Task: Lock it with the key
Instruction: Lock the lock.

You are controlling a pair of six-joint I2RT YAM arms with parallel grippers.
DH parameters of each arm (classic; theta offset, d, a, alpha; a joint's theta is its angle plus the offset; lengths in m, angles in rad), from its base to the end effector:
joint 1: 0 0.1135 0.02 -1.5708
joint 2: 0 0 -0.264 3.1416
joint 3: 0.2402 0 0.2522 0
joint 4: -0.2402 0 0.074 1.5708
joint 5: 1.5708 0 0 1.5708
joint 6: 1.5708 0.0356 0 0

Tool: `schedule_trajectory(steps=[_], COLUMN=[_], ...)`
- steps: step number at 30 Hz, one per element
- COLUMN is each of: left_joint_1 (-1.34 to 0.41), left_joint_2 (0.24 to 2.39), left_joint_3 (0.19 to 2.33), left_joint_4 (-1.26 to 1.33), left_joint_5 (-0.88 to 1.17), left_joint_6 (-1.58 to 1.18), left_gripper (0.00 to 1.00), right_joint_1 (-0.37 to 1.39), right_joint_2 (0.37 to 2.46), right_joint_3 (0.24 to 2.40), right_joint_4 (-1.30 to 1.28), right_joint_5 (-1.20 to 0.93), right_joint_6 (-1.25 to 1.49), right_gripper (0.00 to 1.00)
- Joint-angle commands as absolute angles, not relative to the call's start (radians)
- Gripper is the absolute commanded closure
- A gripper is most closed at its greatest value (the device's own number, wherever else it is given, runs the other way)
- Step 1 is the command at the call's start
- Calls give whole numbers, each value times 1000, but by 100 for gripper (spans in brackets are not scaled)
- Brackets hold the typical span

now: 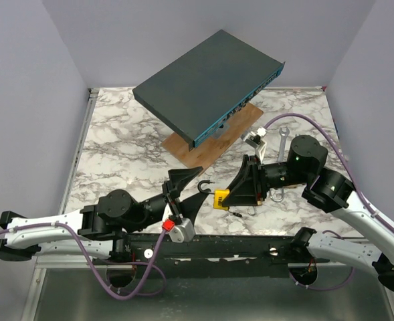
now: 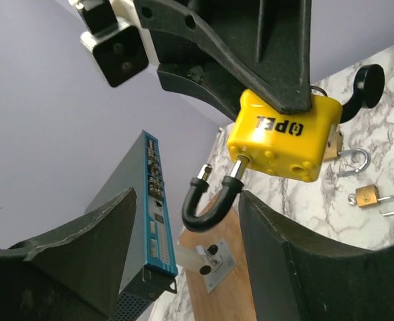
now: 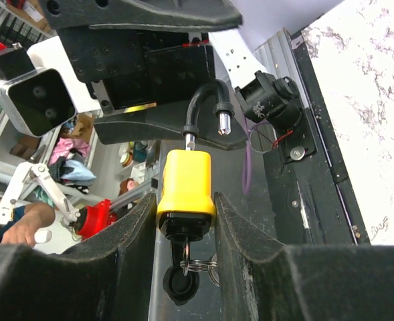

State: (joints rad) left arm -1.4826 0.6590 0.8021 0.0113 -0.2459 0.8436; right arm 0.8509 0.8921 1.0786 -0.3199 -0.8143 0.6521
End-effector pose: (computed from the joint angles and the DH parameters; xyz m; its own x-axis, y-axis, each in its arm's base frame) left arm 0.0221 -0.1511 0.3862 0.7149 0.1410 -0.6848 0.6181 0.3305 0.7133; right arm 0.1001 0.1535 0.4103 -0.6713 -0.1337 -0.7290 -0.7347 -0.0104 0.6784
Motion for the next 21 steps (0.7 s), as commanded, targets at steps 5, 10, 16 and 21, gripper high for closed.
schedule_trajectory(steps=[5,10,16,21], left_joint_1=[-1558,-1566,-1570,-1569], left_joint_2=[652,647,656,662], left_joint_3=[772,772,799,870], left_joint_4=[42,2,-64,-171], left_joint_5=[-294,-273,-257,-209], left_joint_6=[938,927,851,689], left_gripper=[46,54,75,77], right_joint_1=[854,854,854,854], right_joint_2=[899,916,934,950], right_joint_3=[1148,1183,1224,1270], right_joint_4=[-342,-369,-411,-463], right_joint_5=[-811,-803,-778,-745], right_joint_6=[625,604,567,513], right_gripper=[99,99,100,99])
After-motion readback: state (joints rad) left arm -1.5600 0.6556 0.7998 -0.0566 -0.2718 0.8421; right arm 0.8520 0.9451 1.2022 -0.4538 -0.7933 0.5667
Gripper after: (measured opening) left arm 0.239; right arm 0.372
